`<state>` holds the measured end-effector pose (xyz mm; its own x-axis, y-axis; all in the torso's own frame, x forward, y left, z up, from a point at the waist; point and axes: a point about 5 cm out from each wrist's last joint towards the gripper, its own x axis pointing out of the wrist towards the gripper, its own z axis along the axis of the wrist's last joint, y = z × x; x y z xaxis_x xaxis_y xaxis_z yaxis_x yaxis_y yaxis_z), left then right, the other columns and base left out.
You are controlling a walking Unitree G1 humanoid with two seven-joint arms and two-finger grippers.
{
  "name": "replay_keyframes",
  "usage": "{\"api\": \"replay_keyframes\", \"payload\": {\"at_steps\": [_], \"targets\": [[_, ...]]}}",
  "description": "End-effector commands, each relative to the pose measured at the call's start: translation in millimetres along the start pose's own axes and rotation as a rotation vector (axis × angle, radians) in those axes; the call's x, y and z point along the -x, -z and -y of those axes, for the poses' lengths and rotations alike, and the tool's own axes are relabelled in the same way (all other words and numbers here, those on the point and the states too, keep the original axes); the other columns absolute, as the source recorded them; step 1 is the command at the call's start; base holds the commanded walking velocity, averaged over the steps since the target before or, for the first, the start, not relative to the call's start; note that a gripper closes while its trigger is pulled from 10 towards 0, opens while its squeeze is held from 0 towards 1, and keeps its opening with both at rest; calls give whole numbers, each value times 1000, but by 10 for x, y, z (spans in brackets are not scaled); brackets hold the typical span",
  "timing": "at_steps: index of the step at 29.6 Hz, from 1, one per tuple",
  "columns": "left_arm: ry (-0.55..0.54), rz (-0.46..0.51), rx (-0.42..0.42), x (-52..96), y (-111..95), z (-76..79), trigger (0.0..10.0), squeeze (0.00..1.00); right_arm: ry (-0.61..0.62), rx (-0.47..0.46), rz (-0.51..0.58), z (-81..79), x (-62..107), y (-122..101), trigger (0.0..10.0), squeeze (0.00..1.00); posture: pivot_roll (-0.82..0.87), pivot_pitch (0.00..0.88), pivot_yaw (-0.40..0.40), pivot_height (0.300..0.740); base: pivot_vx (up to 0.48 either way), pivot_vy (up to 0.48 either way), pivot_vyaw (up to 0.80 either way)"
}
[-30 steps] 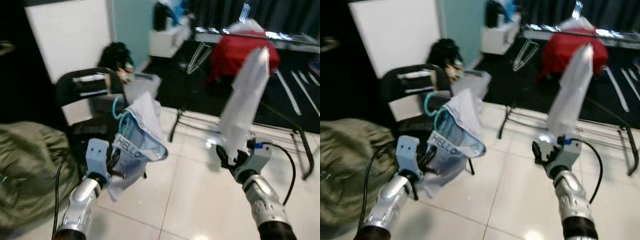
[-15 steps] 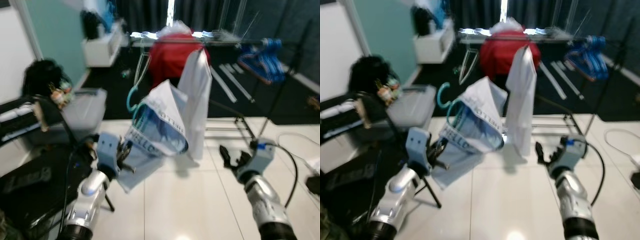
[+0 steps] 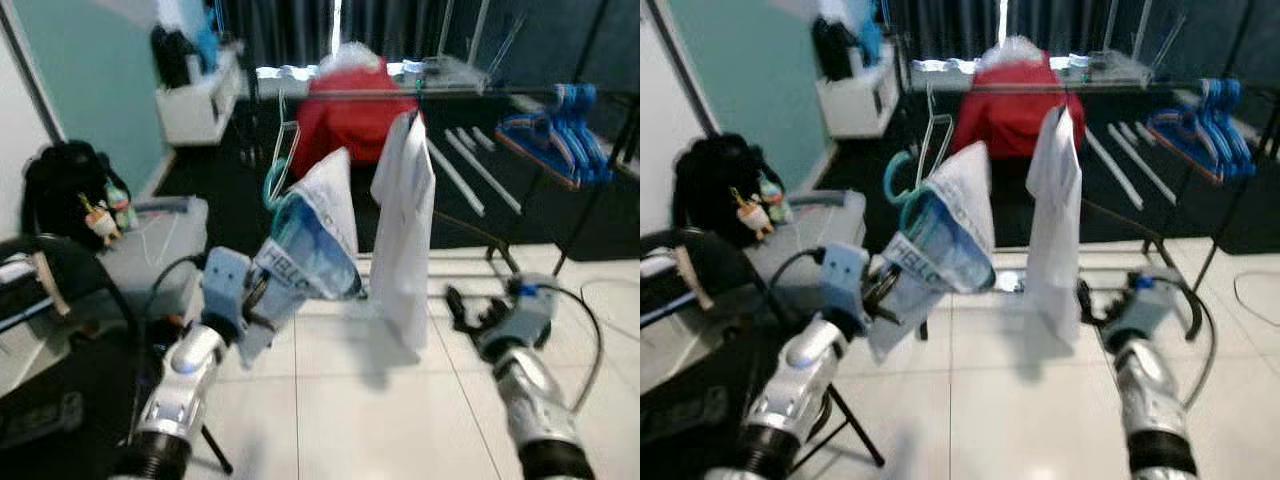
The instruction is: Hang hanger
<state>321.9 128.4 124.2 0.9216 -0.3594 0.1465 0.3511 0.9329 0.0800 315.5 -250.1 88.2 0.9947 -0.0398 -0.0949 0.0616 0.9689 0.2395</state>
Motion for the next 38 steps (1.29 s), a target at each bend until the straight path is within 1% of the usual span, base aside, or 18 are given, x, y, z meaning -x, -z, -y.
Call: {"api": "replay_keyframes", "payload": {"at_steps": [1, 11, 15, 17, 21, 23, 24, 27, 29, 30, 31, 32, 33, 34, 35, 36, 37, 38], "targets": [[34, 12, -7, -33, -42, 82, 10000, 0, 22, -11, -10, 74, 30, 17, 10000, 0, -85, 0, 43, 736, 480, 0, -800], [45, 1, -17, -39, -35, 112, 10000, 0, 10, -5, -11, 40, 12, 23, 10000, 0, -84, 0, 42, 736, 480, 0, -800], [54, -2, -21, -53, -42, 152, 10000, 0, 7, -12, 7, 26, -12, -3, 10000, 0, -84, 0, 41, 736, 480, 0, -800], [52, -4, -21, -56, -42, 156, 10000, 0, 9, -9, 11, 28, -14, -11, 10000, 0, -85, 0, 40, 736, 480, 0, 0], [18, -21, -32, -70, -39, 137, 10000, 0, 6, -1, 8, 28, -17, -19, 10000, 0, -89, 0, 40, 736, 480, 0, 0], [-50, -42, -53, -81, -38, 61, 10000, 0, -5, 1, 14, 24, -6, -29, 10000, 0, -94, 0, 42, 736, 480, 0, 0], [-50, -42, -53, -81, -38, 61, 10000, 0, -5, 1, 14, 24, -6, -29, 10000, 0, -94, 0, 42, 736, 480, 0, 0], [-110, -44, -58, -78, -60, -18, 10000, 0, -11, 3, 18, 25, 6, -33, 10000, 0, -98, 0, 44, 736, 480, 0, 0], [-237, -2, -31, -55, -156, -217, 10000, 0, -16, 3, 18, 28, 15, -32, 10000, 0, -97, 0, 44, 736, 480, 0, 0], [-237, -2, -31, -55, -156, -217, 10000, 0, -16, 3, 18, 28, 15, -32, 10000, 0, -97, 0, 44, 736, 480, 0, 0], [-289, 32, 8, -41, -217, -305, 10000, 0, -18, 3, 18, 29, 18, -30, 10000, 0, -95, 0, 44, 736, 480, 0, 0], [-289, 32, 8, -41, -217, -305, 10000, 0, -18, 3, 18, 29, 18, -30, 10000, 0, -95, 0, 44, 736, 480, 0, 0], [-302, 92, 78, -31, -307, -356, 10000, 0, -20, 2, 18, 30, 21, -28, 10000, 0, -94, 0, 44, 736, 480, 0, 0], [-208, 194, 181, -15, -458, -322, 10000, 0, -22, 2, 16, 32, 23, -23, 10000, 0, -91, 0, 43, 736, 420, 0, 0], [-208, 194, 181, -15, -458, -322, 10000, 0, -22, 2, 16, 32, 23, -23, 10000, 0, -91, 0, 43, 736, 420, 0, 0], [-129, 269, 245, 6, -566, -286, 10000, 0, -23, 1, 14, 34, 25, -20, 10000, 0, -91, 0, 43, 736, 420, 0, 0], [-129, 269, 245, 6, -566, -286, 10000, 0, -23, 1, 14, 34, 25, -20, 10000, 0, -91, 0, 43, 736, 420, 0, 0], [-60, 316, 280, 37, -636, -254, 10000, 0, -24, 1, 12, 36, 26, -16, 10000, 0, -88, 0, 43, 736, 330, 0, 0]]}}
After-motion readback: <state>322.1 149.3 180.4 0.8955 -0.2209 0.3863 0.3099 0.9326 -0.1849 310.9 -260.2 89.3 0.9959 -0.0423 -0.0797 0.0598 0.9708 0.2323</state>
